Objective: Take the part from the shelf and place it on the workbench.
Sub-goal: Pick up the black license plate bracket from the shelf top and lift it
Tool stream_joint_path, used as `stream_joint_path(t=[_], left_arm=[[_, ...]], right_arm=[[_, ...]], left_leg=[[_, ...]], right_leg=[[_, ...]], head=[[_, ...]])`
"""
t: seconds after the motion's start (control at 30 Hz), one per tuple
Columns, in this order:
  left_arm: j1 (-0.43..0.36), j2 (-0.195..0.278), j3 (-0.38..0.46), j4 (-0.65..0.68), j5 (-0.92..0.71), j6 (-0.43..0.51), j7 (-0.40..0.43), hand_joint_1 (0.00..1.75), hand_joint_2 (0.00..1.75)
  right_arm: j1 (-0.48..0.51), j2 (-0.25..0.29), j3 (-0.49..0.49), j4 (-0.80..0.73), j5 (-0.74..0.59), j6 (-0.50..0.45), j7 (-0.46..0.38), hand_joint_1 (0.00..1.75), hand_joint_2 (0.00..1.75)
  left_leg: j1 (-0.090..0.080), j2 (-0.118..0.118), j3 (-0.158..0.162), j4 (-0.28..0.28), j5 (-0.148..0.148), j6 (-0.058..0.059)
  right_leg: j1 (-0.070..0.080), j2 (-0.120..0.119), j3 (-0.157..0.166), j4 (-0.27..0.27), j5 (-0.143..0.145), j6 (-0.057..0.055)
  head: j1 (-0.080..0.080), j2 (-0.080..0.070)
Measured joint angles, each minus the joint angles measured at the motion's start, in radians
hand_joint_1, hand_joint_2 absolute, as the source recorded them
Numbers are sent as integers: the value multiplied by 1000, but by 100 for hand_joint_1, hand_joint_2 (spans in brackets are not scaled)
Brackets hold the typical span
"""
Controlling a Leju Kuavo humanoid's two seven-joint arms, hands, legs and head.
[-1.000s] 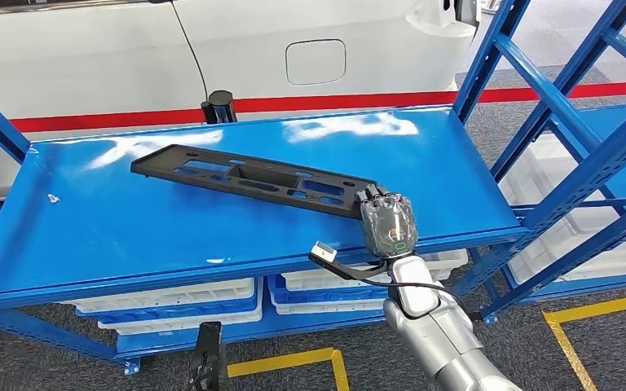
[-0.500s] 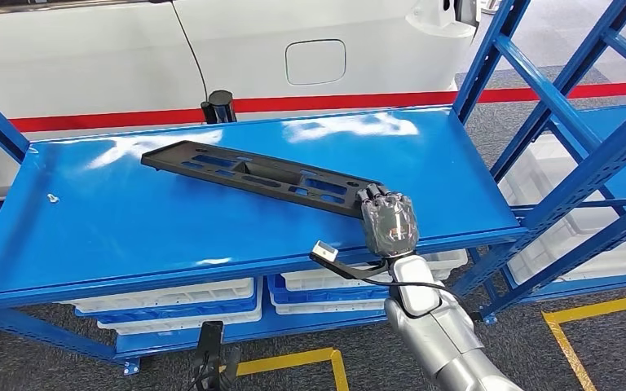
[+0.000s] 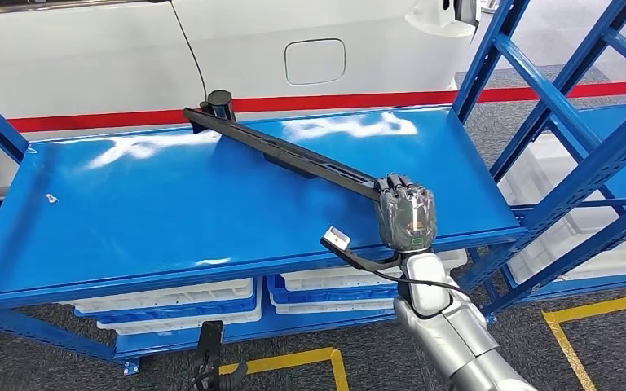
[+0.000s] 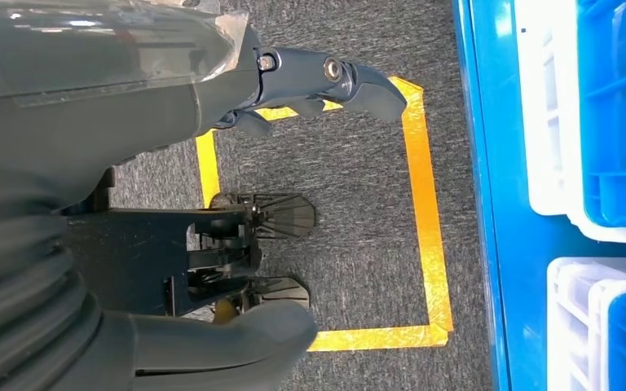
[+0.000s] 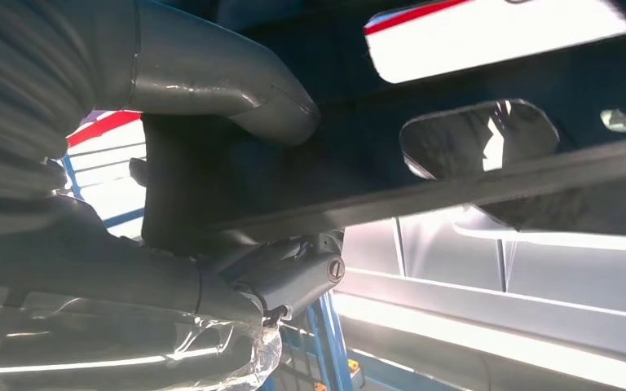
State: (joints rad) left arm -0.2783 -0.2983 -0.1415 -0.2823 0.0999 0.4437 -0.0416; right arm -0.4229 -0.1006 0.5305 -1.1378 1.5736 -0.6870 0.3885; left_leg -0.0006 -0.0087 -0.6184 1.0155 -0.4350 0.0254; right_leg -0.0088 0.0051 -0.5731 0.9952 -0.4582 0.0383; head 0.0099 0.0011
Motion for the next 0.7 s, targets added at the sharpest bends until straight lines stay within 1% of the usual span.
stream_joint_path(t=[0.27,0.33,0.43,0.47,0.5,0.53,0.57,0.6,0.63,0.67,0.7], left_arm=[[-1,0,-4,0,0,0,0,0,175],[-1,0,-5,0,0,0,0,0,175],[-1,0,-8,0,0,5,1,0,175],[-2,0,-9,0,0,9,1,0,175],[-2,0,-10,0,1,14,1,0,175],[-2,0,-12,0,2,18,-1,0,175],[-2,0,-14,0,4,23,-3,0,175],[-2,0,-16,0,6,26,-7,0,175],[-2,0,-18,0,10,30,-11,0,175],[-2,0,-20,0,15,33,-16,0,175],[-3,0,-22,1,19,35,-20,0,175]], right_arm=[[0,-27,31,-35,0,0,10,175,175],[-2,-39,44,-49,0,0,46,175,175],[-13,-81,91,-115,0,0,152,175,175],[-16,-95,103,-148,0,0,171,175,175],[-15,-103,107,-186,-1,0,163,175,175],[-6,-104,100,-228,-7,0,126,175,175],[11,-90,79,-273,-28,0,48,175,175],[34,-57,44,-312,-72,0,-70,175,175],[58,-3,-11,-341,-150,0,-222,175,175],[83,61,-83,-358,-249,0,-421,175,175],[104,125,-169,-363,-355,0,-647,175,175]], left_leg=[[0,0,0,0,0,0],[0,0,0,0,0,0],[0,-1,-1,0,0,0],[0,-1,-1,0,0,0],[0,-1,-1,0,0,0],[0,0,-1,0,0,0],[0,0,-1,0,0,0],[0,0,-1,0,0,0],[1,1,0,0,0,0],[1,1,0,-1,0,0],[2,-1,0,-1,0,0]], right_leg=[[0,0,0,0,0,0],[0,0,0,0,0,0],[0,0,0,0,0,0],[0,0,0,0,0,0],[0,0,0,0,0,0],[0,0,0,0,0,0],[0,0,0,0,0,0],[0,0,0,0,0,0],[1,1,-1,0,0,0],[1,1,-2,0,0,0],[2,0,-2,0,-1,1]], head=[[0,0],[0,0],[0,0],[0,0],[0,0],[0,0],[0,0],[0,0],[0,0],[0,0],[-1,0]])
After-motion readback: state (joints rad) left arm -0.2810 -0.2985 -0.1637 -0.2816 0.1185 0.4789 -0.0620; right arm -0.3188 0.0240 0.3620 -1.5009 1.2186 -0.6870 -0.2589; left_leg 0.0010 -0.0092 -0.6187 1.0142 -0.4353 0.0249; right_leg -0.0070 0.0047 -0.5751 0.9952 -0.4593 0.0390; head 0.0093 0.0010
